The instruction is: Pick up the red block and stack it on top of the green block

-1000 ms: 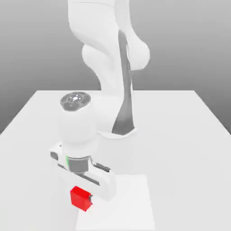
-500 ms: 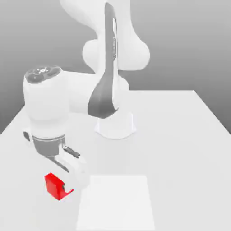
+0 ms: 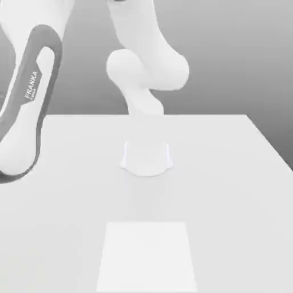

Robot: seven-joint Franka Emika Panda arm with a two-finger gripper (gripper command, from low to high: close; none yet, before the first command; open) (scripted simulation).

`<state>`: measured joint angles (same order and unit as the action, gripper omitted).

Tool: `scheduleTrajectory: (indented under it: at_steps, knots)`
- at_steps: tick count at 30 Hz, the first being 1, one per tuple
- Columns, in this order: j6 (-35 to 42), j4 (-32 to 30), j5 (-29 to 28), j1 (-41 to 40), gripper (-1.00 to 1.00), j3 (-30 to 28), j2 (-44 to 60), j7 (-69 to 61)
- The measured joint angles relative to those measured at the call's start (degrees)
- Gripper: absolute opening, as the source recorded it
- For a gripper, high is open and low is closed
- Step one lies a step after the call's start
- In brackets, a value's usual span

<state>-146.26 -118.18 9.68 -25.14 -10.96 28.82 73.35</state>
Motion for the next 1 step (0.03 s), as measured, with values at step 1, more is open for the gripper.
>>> scheduleTrajectory:
  at_steps: [1]
  knots:
    - [0.0, 0.0, 0.0, 0.0, 1.0, 0.0, 0.0, 0.0]
